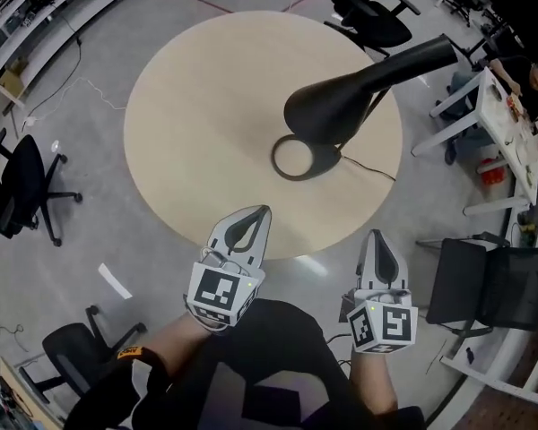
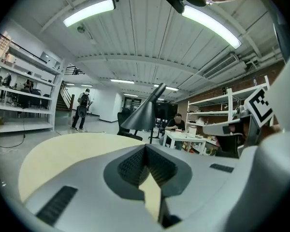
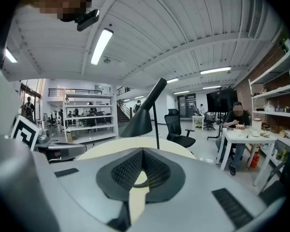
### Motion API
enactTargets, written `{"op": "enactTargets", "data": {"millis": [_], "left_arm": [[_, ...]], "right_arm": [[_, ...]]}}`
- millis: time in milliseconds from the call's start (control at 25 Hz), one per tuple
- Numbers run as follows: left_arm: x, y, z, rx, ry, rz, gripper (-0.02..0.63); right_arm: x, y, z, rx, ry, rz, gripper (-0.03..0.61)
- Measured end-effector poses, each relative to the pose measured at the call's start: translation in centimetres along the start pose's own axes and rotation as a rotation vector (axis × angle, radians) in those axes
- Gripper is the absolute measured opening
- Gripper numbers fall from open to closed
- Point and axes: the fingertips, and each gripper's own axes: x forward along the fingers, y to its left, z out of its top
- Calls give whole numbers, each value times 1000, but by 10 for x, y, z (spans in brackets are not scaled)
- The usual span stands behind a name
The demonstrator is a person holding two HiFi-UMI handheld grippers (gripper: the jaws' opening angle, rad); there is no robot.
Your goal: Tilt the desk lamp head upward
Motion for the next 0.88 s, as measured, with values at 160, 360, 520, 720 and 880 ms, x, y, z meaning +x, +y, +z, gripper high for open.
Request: {"op": "enactTargets", "data": {"millis": [160,360,520,720,880], "left_arm": [[26,42,20,-18,12,-30,48],[60,74,28,-29,17,-75,48],[75,77,27,-71,19,-77,48],[102,76,33,-117,22,-49,62],[118,72,29,-184,28,-27,116]], "right_arm": [[38,16,49,-42,-49,8,9],[76,18,98,-109,-113,8,9],[88,5,138,-165,-162,34,9],[104,-23,215,-230,-281,75,11],[120,-43,264,-276,-356,123,11]]}}
